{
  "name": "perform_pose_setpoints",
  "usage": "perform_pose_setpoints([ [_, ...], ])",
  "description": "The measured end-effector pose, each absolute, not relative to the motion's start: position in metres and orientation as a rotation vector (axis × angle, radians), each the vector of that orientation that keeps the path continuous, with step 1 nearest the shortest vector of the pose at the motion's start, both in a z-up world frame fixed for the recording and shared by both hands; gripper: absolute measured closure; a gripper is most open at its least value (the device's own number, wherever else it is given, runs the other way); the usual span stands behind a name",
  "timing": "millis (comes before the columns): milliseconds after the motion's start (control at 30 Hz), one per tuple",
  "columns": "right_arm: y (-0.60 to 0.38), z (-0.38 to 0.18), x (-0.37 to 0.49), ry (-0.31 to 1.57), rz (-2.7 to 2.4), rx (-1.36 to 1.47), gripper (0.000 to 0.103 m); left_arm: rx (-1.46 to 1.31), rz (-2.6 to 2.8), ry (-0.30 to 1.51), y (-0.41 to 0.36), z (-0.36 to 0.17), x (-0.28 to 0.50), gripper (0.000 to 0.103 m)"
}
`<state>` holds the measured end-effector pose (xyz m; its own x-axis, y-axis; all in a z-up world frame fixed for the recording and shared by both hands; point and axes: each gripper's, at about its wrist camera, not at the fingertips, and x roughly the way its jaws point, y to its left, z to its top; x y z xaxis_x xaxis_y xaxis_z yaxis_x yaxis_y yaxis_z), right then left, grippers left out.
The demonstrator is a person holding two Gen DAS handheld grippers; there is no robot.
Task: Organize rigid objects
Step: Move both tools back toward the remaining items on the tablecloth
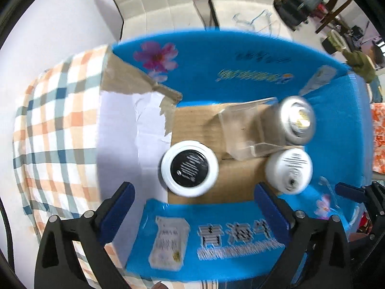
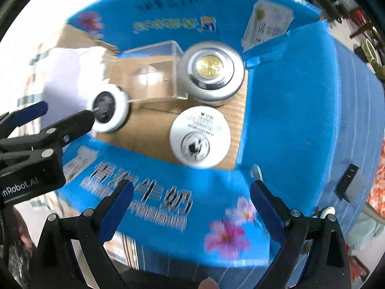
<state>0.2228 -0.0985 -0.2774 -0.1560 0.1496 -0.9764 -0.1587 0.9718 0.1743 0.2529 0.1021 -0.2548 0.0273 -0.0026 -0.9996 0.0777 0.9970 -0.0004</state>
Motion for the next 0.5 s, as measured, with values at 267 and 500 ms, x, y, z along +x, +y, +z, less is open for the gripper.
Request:
perform_pose_setpoints([
  [267, -0.157, -0.203, 0.154, 1.609, 0.323, 0.036, 0.004, 0.071, -0.163, 1.412, 0.054, -0.179, 0.205, 0.001],
  [500, -0.211, -0.191, 0.12, 1.561, 0.234, 0.093, 0.004, 0.075, -0.156, 1.387, 0.017, -0.168, 0.176, 0.001],
])
